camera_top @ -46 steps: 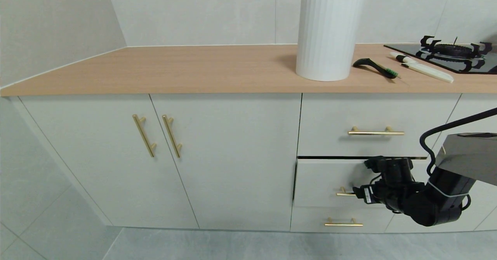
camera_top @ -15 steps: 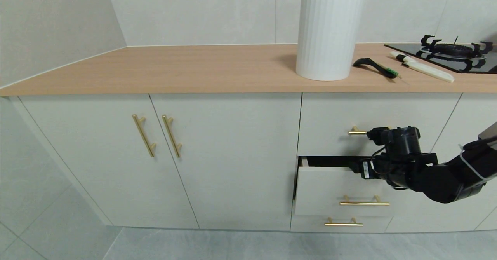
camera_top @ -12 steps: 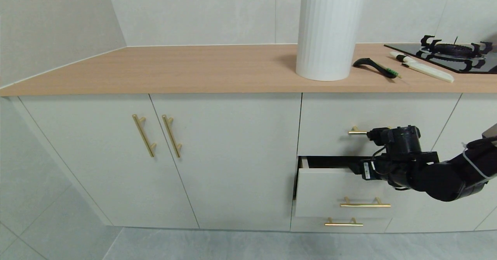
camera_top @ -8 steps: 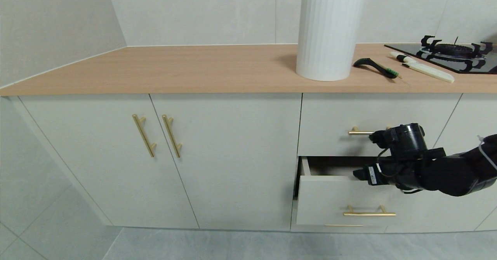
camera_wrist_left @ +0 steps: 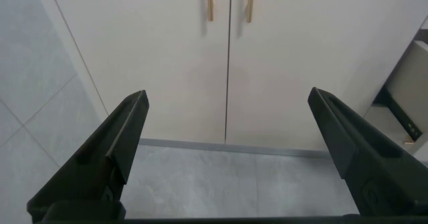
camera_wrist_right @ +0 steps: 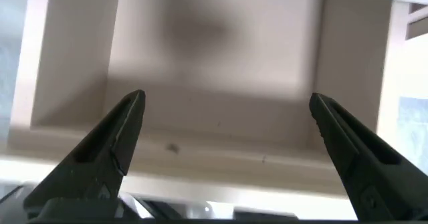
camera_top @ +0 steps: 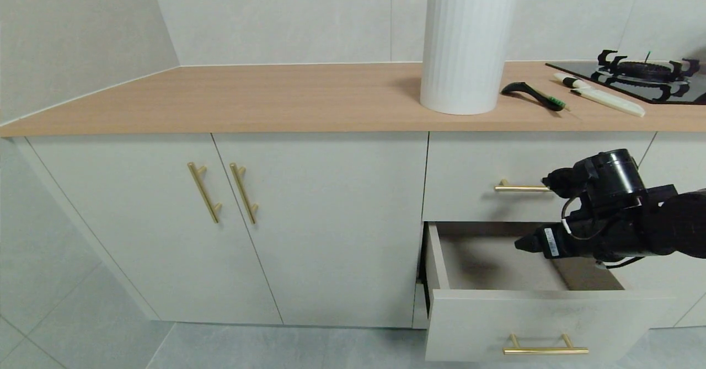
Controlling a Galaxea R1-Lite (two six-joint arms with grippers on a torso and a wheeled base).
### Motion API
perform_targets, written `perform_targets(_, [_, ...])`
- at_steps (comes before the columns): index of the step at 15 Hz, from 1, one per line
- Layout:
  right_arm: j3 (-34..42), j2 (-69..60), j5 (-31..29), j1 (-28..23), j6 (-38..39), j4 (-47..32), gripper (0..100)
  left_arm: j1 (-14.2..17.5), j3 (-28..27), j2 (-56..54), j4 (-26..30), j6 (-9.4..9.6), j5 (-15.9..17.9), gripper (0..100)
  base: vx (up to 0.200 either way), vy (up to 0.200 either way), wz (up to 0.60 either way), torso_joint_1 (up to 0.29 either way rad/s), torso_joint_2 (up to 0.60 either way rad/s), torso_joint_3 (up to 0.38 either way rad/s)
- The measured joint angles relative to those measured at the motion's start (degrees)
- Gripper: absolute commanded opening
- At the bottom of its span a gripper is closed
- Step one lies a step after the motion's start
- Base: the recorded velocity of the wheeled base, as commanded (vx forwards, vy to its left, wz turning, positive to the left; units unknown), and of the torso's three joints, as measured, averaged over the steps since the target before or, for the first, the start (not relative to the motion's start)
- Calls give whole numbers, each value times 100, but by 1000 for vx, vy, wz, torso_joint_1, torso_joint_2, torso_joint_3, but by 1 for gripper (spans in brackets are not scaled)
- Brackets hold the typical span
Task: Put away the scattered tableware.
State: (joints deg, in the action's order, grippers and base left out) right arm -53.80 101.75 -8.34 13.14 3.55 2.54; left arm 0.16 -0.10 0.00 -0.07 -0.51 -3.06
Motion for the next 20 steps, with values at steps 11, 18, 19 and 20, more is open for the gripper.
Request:
perform_targets(11, [-863,249,154,37,-11,-2905,100,0,0,0,0,0,0,100,0,0,0,0,0,0])
perform_targets(18, [-937,464,183,50,24,-2528,100,0,0,0,-2,2,2,100,0,0,0,0,0,0])
perform_targets(19, [-937,572,172,83,94,-2511,100,0,0,0,0,0,0,100,0,0,0,0,0,0])
perform_targets(20, [-951,677,169,129,202,-2511,100,0,0,0,0,2,0,100,0,0,0,0,0,0])
